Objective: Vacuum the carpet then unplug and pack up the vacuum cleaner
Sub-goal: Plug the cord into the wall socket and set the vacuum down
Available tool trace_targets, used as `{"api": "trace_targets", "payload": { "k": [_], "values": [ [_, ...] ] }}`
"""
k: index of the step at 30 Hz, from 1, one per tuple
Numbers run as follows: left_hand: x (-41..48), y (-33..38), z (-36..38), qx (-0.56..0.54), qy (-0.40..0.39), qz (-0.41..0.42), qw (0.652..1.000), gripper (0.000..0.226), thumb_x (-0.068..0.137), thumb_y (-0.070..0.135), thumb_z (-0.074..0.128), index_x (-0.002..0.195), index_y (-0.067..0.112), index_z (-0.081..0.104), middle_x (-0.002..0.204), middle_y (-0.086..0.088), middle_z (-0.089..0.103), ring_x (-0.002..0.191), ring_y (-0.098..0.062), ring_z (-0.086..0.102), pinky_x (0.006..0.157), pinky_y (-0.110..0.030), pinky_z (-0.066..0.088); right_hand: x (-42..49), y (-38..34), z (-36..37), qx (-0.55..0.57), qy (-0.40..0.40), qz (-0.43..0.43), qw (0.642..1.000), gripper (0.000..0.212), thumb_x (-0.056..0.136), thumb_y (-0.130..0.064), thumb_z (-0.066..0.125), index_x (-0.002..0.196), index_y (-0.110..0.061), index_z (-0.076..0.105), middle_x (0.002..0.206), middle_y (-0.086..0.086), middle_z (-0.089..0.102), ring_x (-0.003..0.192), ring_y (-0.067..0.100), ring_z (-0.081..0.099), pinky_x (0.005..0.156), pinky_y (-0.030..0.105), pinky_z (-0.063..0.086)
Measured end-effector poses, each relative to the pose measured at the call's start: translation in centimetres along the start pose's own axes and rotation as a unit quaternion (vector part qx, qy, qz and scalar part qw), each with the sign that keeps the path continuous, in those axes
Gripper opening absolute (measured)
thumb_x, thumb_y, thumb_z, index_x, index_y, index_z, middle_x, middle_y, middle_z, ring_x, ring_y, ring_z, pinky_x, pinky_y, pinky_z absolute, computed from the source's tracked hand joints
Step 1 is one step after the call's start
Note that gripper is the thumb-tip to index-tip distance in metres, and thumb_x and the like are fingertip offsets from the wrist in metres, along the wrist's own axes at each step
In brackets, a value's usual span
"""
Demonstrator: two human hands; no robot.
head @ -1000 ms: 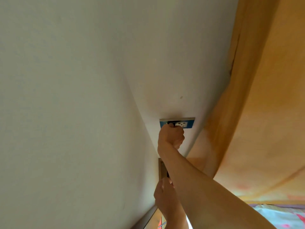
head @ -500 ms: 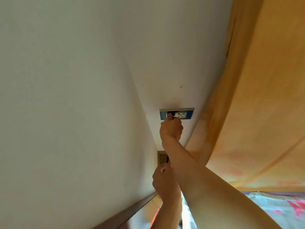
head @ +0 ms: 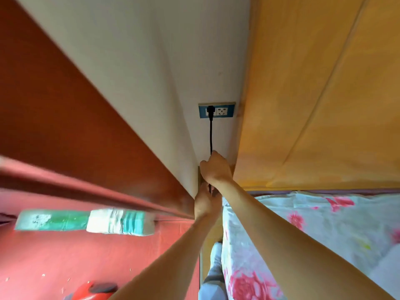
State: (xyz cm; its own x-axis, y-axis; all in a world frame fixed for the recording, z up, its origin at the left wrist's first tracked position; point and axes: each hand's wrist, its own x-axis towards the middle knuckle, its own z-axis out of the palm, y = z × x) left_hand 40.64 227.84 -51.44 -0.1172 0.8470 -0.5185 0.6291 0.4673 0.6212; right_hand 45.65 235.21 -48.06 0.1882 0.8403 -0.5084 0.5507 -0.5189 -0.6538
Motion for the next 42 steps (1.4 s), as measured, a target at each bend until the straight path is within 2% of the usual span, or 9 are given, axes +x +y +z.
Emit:
{"api": "trace_targets", "payload": {
  "k": [3,6,11,15,19,21,29,34,42],
  "values": [
    [-2.1,-1.9,-1.6,0.016,0.006,-0.015,1.000,0.032,0.094,0.014,0.049,0.122,0.008,0.065,0.117,-0.009,0.072,0.110,-0.030,0.065,0.083,-0.029,0.048,-3.5,1.2,-0.1,-0.048,0.003,-0.021,0.999,0.027,0.092,-0.013,0.046,0.108,0.001,0.063,0.103,0.014,0.064,0.106,0.036,0.062,0.070,0.026,0.038],
    [-5.1,-4.2,-3.8,0.059,-0.057,-0.010,0.997,0.031,0.092,0.009,0.046,0.107,0.001,0.072,0.108,-0.019,0.073,0.104,-0.038,0.068,0.088,-0.038,0.057,-7.4,2.9,0.6,-0.100,0.008,-0.016,0.995,0.023,0.090,-0.012,0.045,0.096,-0.001,0.065,0.103,0.019,0.067,0.100,0.038,0.062,0.071,0.028,0.039],
    [-11.5,-9.5,-8.7,0.237,-0.124,0.044,0.963,0.036,0.096,0.015,0.044,0.124,0.004,0.065,0.124,-0.019,0.065,0.114,-0.039,0.062,0.088,-0.039,0.052,-14.9,4.7,2.3,-0.190,-0.013,-0.014,0.982,0.020,0.086,-0.008,0.046,0.066,-0.008,0.043,0.081,0.012,0.054,0.084,0.035,0.057,0.068,0.030,0.040],
    [-16.4,-13.6,-14.4,0.357,-0.124,0.075,0.923,0.036,0.096,0.018,0.046,0.125,0.006,0.064,0.123,-0.016,0.067,0.112,-0.035,0.065,0.091,-0.041,0.055,-20.7,4.4,3.3,-0.316,-0.050,-0.071,0.945,0.009,0.087,-0.009,0.046,0.079,-0.008,0.050,0.091,0.014,0.056,0.098,0.037,0.061,0.071,0.032,0.041],
    [-21.7,-16.2,-21.9,0.392,-0.121,0.086,0.908,0.032,0.097,0.016,0.046,0.118,0.000,0.063,0.116,-0.017,0.067,0.104,-0.034,0.066,0.074,-0.037,0.050,-26.1,2.3,4.5,-0.415,-0.114,-0.132,0.893,0.016,0.091,-0.012,0.045,0.075,-0.010,0.044,0.088,0.011,0.054,0.093,0.036,0.058,0.071,0.032,0.039],
    [-24.3,-17.8,-25.9,0.382,-0.113,0.083,0.914,0.032,0.097,0.016,0.045,0.117,0.003,0.066,0.112,-0.017,0.069,0.101,-0.033,0.067,0.069,-0.034,0.047,-28.5,0.4,5.7,-0.446,-0.149,-0.165,0.867,0.022,0.092,-0.013,0.045,0.070,-0.011,0.041,0.084,0.011,0.052,0.084,0.033,0.053,0.070,0.033,0.040],
    [-33.3,-25.5,-35.2,0.280,-0.045,-0.001,0.959,0.022,0.094,0.024,0.051,0.096,0.013,0.069,0.090,-0.007,0.068,0.082,-0.028,0.061,0.069,-0.031,0.049,-35.1,-6.6,15.1,-0.551,-0.231,-0.351,0.721,0.032,0.094,-0.021,0.041,0.113,-0.011,0.065,0.117,0.016,0.065,0.104,0.034,0.063,0.075,0.034,0.044],
    [-38.4,-30.1,-36.1,0.210,-0.019,-0.070,0.975,0.022,0.094,0.025,0.049,0.072,0.020,0.050,0.088,-0.010,0.064,0.080,-0.029,0.055,0.069,-0.032,0.045,-38.5,-9.8,20.7,-0.564,-0.282,-0.424,0.650,0.030,0.095,-0.020,0.041,0.114,-0.009,0.063,0.120,0.017,0.064,0.109,0.034,0.061,0.081,0.036,0.046],
    [-46.1,-38.0,-36.4,0.075,0.049,-0.191,0.978,0.026,0.096,0.024,0.050,0.095,0.005,0.068,0.093,-0.011,0.072,0.088,-0.030,0.065,0.080,-0.042,0.053,-42.3,-12.5,28.4,-0.602,-0.344,-0.465,0.551,0.029,0.090,-0.019,0.041,0.107,-0.010,0.063,0.114,0.014,0.065,0.100,0.031,0.061,0.081,0.036,0.050]
  ]
}}
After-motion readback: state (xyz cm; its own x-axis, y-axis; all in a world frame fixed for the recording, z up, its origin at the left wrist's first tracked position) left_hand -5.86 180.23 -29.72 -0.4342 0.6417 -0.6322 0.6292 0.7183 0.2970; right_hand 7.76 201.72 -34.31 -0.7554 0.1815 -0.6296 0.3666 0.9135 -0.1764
